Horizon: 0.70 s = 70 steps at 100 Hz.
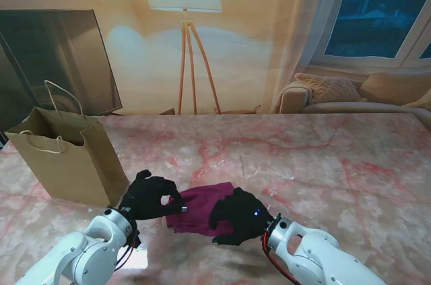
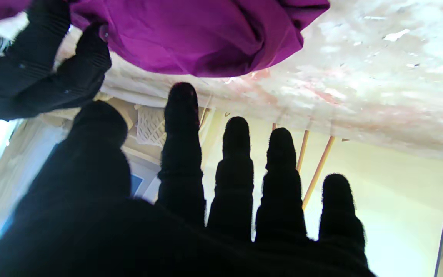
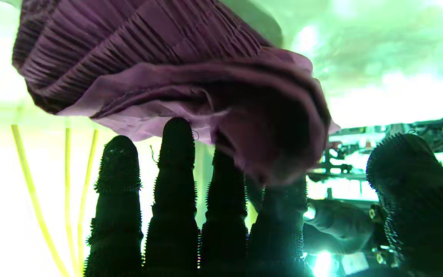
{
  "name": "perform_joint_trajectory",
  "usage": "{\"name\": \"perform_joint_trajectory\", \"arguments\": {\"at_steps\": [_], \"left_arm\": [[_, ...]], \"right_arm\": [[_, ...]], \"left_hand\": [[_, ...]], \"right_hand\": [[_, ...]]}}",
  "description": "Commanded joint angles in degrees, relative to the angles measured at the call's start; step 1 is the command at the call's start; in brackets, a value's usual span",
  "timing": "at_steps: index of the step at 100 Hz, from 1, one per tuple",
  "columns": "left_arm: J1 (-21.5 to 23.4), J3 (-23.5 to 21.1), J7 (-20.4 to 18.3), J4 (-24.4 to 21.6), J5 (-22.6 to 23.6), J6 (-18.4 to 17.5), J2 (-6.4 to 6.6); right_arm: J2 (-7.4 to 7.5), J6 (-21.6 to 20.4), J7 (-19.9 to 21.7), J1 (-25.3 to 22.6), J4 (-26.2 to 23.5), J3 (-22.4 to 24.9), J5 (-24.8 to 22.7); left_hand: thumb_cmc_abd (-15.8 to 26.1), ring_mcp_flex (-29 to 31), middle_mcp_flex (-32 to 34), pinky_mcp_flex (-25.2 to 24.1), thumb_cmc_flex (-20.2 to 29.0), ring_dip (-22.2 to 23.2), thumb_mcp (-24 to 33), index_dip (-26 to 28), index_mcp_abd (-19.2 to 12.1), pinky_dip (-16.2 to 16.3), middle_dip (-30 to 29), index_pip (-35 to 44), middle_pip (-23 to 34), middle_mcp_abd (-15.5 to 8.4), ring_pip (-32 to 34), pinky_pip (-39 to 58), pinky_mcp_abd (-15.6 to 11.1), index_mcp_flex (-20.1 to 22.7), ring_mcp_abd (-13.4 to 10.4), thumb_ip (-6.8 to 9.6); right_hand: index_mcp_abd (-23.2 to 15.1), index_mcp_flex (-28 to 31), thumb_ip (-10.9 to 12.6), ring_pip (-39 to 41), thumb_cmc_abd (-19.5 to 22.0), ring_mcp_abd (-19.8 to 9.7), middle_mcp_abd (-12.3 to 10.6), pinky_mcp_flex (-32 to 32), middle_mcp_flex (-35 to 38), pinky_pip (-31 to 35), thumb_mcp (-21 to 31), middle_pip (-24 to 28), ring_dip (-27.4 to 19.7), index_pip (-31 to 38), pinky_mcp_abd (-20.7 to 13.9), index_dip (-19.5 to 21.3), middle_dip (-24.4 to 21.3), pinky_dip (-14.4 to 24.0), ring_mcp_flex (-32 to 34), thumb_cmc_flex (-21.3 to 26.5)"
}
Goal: Fold the socks and the shorts into the kraft paper bag
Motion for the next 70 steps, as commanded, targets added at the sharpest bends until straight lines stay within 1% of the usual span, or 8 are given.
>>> {"name": "perform_joint_trajectory", "arguments": {"at_steps": [1, 16, 34, 40, 44, 49, 62, 70], "left_arm": [[-1.6, 1.1, 1.4, 1.1, -2.1, 1.0, -0.67], [-5.3, 3.9, 5.4, 4.6, -3.4, 3.8, -1.59], [-9.9, 6.9, 6.3, 8.6, -5.8, 7.9, -2.33], [-11.3, 8.1, 7.7, 10.6, -6.7, 8.4, -2.74], [-11.9, 8.6, 7.6, 11.4, -7.1, 8.3, -2.79], [-12.4, 9.3, 6.9, 11.9, -7.7, 8.5, -2.73], [-13.9, 10.9, -1.8, 11.1, -8.3, 11.0, -1.43], [-15.0, 12.2, -2.7, 12.4, -8.5, 11.0, -1.22]], "right_arm": [[0.16, -0.3, -0.6, -1.3, -1.3, 0.8, 0.2], [-0.33, -0.6, -2.0, -3.8, -3.6, 4.2, 0.6], [-0.65, 0.1, -3.1, -5.4, -5.1, 6.9, 0.6], [-0.81, 0.1, -3.7, -5.8, -5.2, 7.4, 0.9], [-0.9, 0.2, -3.9, -6.0, -5.3, 7.8, 1.2], [-0.95, 0.5, -4.1, -6.2, -5.4, 8.1, 1.2], [-1.08, 1.0, -3.6, -6.1, -5.1, 8.3, 1.8], [-1.13, 1.2, -3.4, -5.9, -4.7, 8.1, 2.2]], "left_hand": [[3.1, -2.2, -2.0, -0.5, 2.1, -1.3, -2.4, -1.2, -0.7, 1.5, -0.8, 2.0, -1.5, 0.8, -2.0, -0.9, -0.3, 3.6, 0.4, 2.87], [2.4, 0.6, 0.3, 1.4, 8.4, -1.9, 0.1, -3.0, -1.1, 2.6, -0.7, 8.0, -0.1, 0.6, -0.8, 0.7, 0.4, 4.0, 0.2, 1.88], [-5.5, 5.8, 5.0, 3.5, 20.5, -1.4, 14.1, 0.4, -0.6, 2.6, 1.4, 5.2, 3.1, 0.4, 2.9, 5.3, 0.2, -9.6, -0.6, -2.42], [-6.6, 6.1, 4.4, 3.8, 14.5, -1.7, 20.4, 0.5, 1.4, 1.7, 1.3, 0.3, 3.1, 0.4, 3.6, 7.4, 0.6, -12.1, -0.8, -2.54], [-5.4, 5.2, 2.2, 3.5, 5.6, -3.1, 24.3, -3.1, 4.7, 1.0, 0.2, -6.5, 1.9, 0.5, 2.2, 7.5, 0.3, -14.7, -1.2, 0.35], [-6.4, 3.7, -0.9, 3.1, 1.3, -5.8, 22.8, -7.7, 8.1, 0.2, -1.9, -13.3, -0.1, 1.2, -0.4, 7.2, 0.2, -17.8, -1.2, 0.81], [-6.1, -2.1, -8.6, 1.9, -1.4, -13.3, 14.7, -12.0, 12.4, -1.9, -8.1, -21.2, -5.3, 3.8, -7.5, 3.2, 0.0, -21.9, -1.2, 1.15], [-7.2, -2.8, -9.3, 1.7, -1.3, -13.6, 14.3, -11.9, 12.7, -1.9, -8.4, -20.9, -5.4, 3.7, -7.9, 2.8, 0.1, -20.1, -0.9, 1.16]], "right_hand": [[-0.4, 0.7, 3.4, -3.2, 1.6, -0.8, 0.4, -1.2, 0.3, -2.2, 0.9, -1.5, -2.9, 0.7, -0.7, 0.8, -1.4, 0.3, -0.9, -1.7], [-0.3, 1.7, 2.5, -8.8, 2.7, -2.1, 0.1, -1.2, 3.1, -4.6, 5.5, -3.8, -8.8, 1.1, -1.0, 0.1, -4.4, -2.4, 1.3, -0.1], [-0.3, 1.0, -0.1, -9.2, 2.0, -2.2, 0.0, -0.8, 3.5, -4.2, 8.1, -3.5, -9.6, 3.4, -0.9, -3.5, -4.7, -3.2, 1.9, 0.9], [-0.1, 0.9, 0.3, -9.2, 2.4, -2.1, 0.1, -0.8, 3.5, -4.1, 7.8, -3.5, -9.6, 3.3, -0.9, -3.5, -4.6, -3.2, 1.9, 0.5], [0.1, 1.0, 0.6, -9.2, 2.5, -2.1, 0.2, -0.8, 3.3, -4.1, 7.6, -3.6, -9.5, 3.3, -0.8, -3.5, -4.7, -3.2, 1.9, 0.5], [0.2, 0.8, 0.9, -9.2, 2.6, -2.2, 0.2, -0.8, 3.3, -4.0, 7.4, -3.6, -9.5, 3.1, -0.9, -3.4, -4.7, -3.2, 1.9, 0.4], [0.1, 1.2, 1.1, -9.3, 2.2, -2.1, 0.1, -0.8, 3.4, -4.0, 7.1, -3.6, -9.5, 3.2, -0.7, -3.1, -4.7, -3.3, 1.9, 0.7], [-0.2, 1.4, 0.8, -9.3, 2.0, -2.1, 0.2, -0.7, 3.4, -3.9, 7.0, -3.6, -9.5, 3.3, -0.7, -3.0, -4.7, -3.3, 1.9, 0.9]]}}
